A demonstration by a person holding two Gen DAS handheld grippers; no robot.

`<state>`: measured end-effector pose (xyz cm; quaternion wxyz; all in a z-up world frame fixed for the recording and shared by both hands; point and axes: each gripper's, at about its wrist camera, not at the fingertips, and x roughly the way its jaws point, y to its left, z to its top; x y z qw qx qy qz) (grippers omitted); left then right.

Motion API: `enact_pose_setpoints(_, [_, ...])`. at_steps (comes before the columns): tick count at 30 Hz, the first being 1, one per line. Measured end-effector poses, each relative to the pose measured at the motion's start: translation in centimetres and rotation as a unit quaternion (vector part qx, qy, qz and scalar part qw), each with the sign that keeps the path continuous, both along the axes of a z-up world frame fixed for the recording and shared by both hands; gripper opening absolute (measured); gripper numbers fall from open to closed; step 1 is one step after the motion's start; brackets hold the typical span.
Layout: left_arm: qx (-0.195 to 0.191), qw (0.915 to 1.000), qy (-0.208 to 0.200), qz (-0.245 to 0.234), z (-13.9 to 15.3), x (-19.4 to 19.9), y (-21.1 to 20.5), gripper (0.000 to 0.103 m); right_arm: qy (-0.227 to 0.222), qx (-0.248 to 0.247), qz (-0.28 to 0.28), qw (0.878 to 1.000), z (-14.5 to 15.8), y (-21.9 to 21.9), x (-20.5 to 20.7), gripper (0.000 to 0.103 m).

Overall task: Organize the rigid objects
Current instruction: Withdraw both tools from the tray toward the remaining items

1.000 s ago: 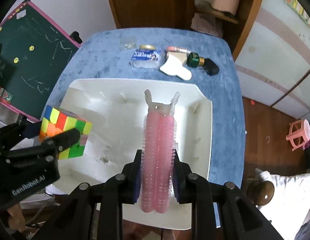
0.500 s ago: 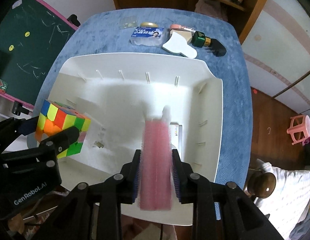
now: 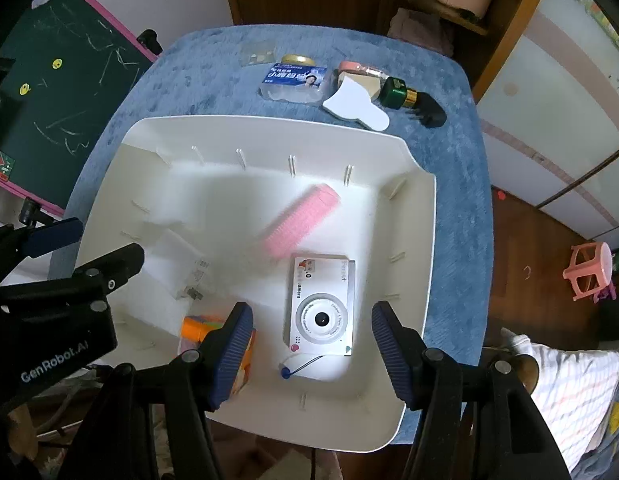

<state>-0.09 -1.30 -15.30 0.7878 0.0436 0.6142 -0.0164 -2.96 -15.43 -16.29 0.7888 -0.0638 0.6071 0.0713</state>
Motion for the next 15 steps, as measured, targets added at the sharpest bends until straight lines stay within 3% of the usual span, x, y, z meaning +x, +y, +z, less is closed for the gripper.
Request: enact_pose_setpoints(15, [0.004, 0.9995, -0.029, -0.010, 1.4, -0.1, -0.5, 0.073, -0.023, -0.007, 0.004, 1.000, 1.1, 0.1, -0.2, 0.063])
